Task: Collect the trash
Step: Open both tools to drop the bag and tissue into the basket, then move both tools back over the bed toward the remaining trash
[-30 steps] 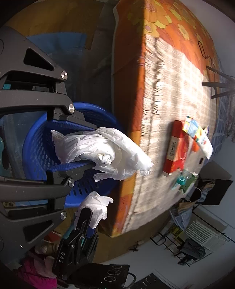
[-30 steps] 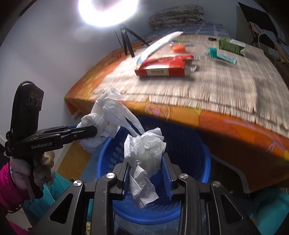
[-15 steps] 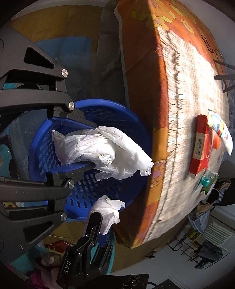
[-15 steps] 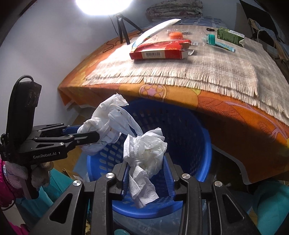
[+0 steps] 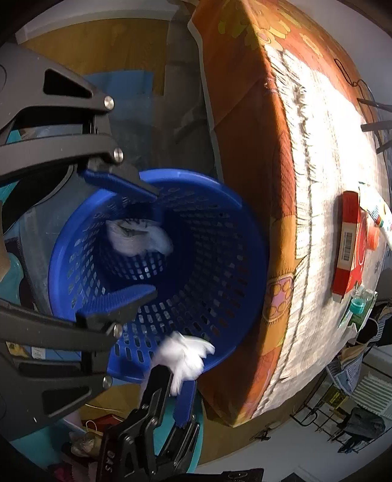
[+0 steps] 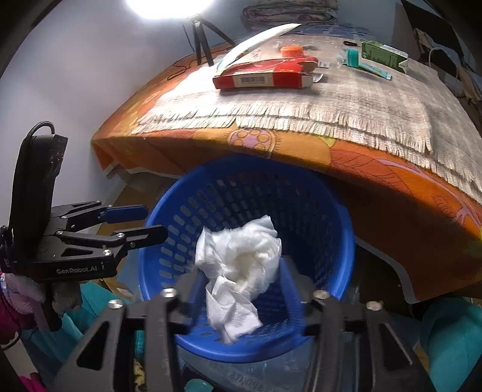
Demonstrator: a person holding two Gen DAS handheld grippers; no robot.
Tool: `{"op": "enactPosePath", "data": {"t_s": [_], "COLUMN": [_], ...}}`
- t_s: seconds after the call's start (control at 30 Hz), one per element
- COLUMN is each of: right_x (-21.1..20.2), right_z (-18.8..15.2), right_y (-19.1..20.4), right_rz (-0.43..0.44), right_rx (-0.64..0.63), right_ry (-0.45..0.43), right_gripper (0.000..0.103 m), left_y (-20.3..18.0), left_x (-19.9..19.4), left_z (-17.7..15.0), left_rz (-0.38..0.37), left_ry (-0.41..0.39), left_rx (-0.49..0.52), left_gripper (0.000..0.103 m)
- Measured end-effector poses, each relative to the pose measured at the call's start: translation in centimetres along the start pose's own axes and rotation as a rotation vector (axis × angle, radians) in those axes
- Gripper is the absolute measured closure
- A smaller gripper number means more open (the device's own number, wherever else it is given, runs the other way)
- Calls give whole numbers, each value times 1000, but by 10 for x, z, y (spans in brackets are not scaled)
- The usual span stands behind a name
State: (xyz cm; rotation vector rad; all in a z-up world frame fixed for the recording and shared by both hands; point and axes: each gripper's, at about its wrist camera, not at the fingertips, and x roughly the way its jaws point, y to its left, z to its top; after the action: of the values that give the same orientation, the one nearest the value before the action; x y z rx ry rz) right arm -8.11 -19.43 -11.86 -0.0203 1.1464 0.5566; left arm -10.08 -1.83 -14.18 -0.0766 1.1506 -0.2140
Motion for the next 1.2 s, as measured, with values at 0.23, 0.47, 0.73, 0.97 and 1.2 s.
{"op": "enactPosePath", "data": {"t_s": [0.23, 0.47, 0.73, 0.97, 1.2], "right_x": [0, -1, -4, -13, -23], "right_z": [1, 1, 3, 11, 28], "right_y": [-3, -3, -6, -8, -11], "right_rz": [-19, -35, -36, -29, -27], "right_rx": [25, 34, 52, 62, 66], "right_ry": [-6, -8, -17, -55, -100], "right_gripper": [28, 18, 16, 14, 13], "left_y": [3, 2, 0, -2, 2], "left_x": [1, 3, 2, -9, -20], "left_z": [1, 1, 3, 17, 48], "left_rz": [18, 31, 32, 20, -8], "left_ry": [7, 11, 5, -30, -69], "left_rx": [-13, -17, -14, -16, -41], "left_gripper": [34, 31, 30, 30, 30]}}
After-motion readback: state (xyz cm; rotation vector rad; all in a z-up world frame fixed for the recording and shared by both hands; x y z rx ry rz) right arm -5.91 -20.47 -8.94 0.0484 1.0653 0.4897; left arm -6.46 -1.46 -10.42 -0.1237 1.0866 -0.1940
